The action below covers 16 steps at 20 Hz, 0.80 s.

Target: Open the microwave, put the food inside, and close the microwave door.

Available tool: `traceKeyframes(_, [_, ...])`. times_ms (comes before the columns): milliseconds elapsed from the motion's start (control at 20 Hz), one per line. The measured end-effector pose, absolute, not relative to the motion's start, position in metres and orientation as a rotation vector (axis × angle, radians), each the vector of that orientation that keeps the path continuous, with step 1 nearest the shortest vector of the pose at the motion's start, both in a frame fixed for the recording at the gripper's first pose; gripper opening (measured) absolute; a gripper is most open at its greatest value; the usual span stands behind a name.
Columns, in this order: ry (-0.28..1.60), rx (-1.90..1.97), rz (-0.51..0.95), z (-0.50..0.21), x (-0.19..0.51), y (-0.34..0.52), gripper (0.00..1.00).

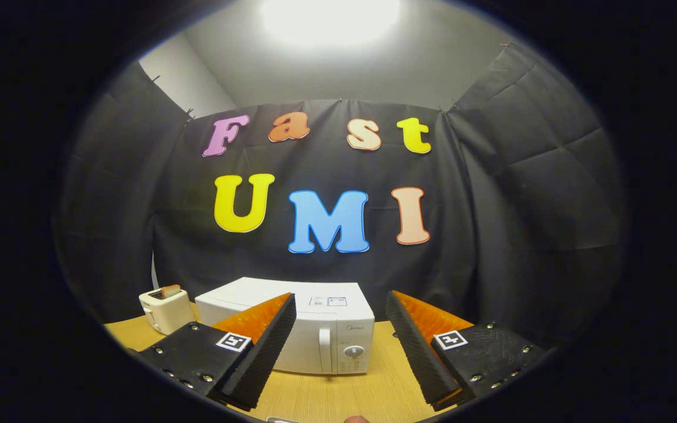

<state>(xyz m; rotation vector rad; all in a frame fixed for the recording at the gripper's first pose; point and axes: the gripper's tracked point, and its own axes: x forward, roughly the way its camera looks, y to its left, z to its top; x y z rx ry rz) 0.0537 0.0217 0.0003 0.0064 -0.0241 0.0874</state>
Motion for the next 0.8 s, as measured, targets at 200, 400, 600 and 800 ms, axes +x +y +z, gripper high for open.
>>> traceKeyframes(200, [-0.014, 0.008, 0.113, -0.009, 0.077, 0.028, 0.97])
traceKeyframes(400, [0.009, 0.018, 0.139, -0.026, 0.100, 0.035, 0.97])
traceKeyframes(600, [0.040, 0.007, 0.160, -0.050, 0.122, 0.040, 0.98])
traceKeyframes(800, [0.074, 0.007, 0.165, -0.074, 0.142, 0.044, 0.98])
